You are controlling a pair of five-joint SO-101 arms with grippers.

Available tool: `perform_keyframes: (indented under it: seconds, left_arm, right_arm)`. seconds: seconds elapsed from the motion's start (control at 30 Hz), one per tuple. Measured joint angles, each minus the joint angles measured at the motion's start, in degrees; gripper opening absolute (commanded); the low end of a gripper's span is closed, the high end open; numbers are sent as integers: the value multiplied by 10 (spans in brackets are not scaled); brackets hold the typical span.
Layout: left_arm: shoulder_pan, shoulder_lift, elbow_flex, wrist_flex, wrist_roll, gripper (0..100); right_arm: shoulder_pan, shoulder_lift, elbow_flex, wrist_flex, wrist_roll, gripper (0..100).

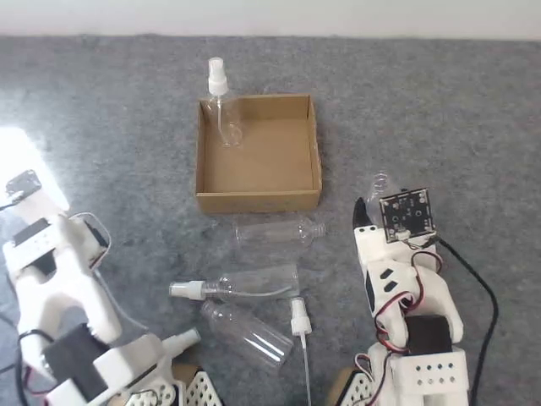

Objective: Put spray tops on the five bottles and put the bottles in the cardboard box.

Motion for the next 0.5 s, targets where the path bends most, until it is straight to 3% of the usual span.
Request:
perform_keyframes:
  seconds: [0.5]
  left_arm:
    - [0,0,-75,2,51,11]
  right_arm:
    - [-34,0,0,0,0,112]
